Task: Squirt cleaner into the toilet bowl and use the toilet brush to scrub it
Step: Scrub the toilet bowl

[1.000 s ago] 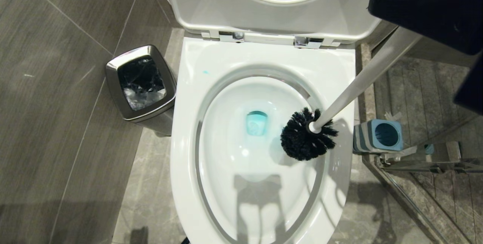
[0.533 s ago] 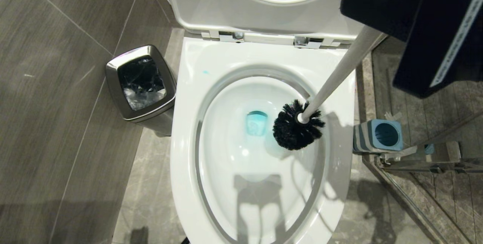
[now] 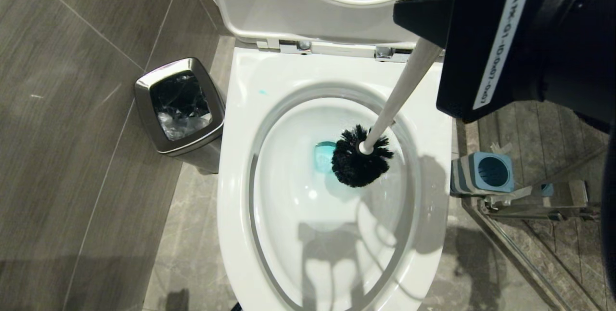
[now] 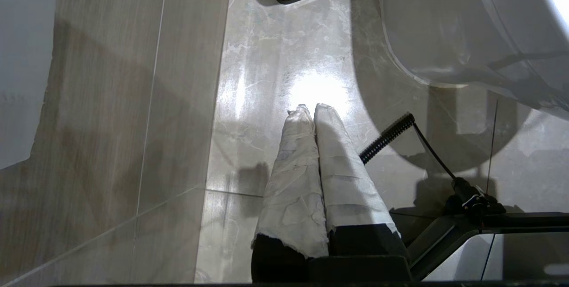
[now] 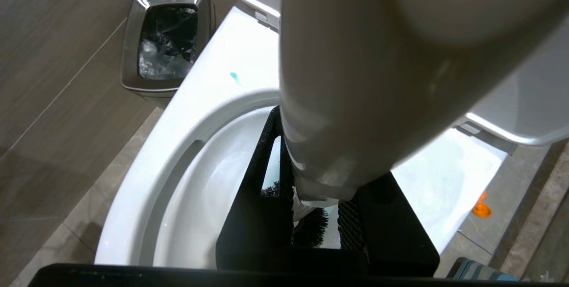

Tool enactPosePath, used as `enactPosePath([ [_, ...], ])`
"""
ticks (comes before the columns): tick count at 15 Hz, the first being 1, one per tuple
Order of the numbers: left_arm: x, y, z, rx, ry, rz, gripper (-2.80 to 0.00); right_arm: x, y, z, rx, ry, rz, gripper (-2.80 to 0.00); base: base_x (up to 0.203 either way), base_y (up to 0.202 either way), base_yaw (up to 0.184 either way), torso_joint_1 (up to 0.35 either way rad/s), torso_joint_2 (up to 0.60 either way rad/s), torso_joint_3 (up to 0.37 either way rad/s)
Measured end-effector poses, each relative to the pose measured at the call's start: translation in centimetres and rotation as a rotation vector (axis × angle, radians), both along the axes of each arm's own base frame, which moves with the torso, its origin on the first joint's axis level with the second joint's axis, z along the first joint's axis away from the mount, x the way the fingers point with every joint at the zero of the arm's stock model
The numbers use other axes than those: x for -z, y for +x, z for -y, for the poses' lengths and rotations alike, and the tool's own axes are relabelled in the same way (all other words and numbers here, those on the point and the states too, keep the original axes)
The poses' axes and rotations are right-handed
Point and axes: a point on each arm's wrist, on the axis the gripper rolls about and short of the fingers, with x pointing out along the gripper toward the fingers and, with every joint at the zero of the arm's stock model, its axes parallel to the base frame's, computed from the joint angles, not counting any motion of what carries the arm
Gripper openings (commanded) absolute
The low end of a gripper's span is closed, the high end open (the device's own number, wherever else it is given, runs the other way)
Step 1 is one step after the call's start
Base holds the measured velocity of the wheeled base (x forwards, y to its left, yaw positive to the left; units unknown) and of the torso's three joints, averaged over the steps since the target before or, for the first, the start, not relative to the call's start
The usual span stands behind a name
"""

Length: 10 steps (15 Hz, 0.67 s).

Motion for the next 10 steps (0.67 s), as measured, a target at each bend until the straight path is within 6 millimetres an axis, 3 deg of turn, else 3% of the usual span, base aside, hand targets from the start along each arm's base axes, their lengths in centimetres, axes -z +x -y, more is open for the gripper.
enactPosePath([
  [3,0.00,0.00,0.00,0.000,-0.001,0.000,-2.80,0.22,0.19,-0.25,0.001,-0.007,-0.003,-2.80,0.000,0.000,0.000,0.002,0.00,0.068],
  [10,-0.01,0.00,0.00,-0.002,-0.007,0.001,-2.80,0.30,0.79,0.06,0.027,-0.008,-0.004,-2.80,0.000,0.000,0.000,0.001,0.00,0.188],
])
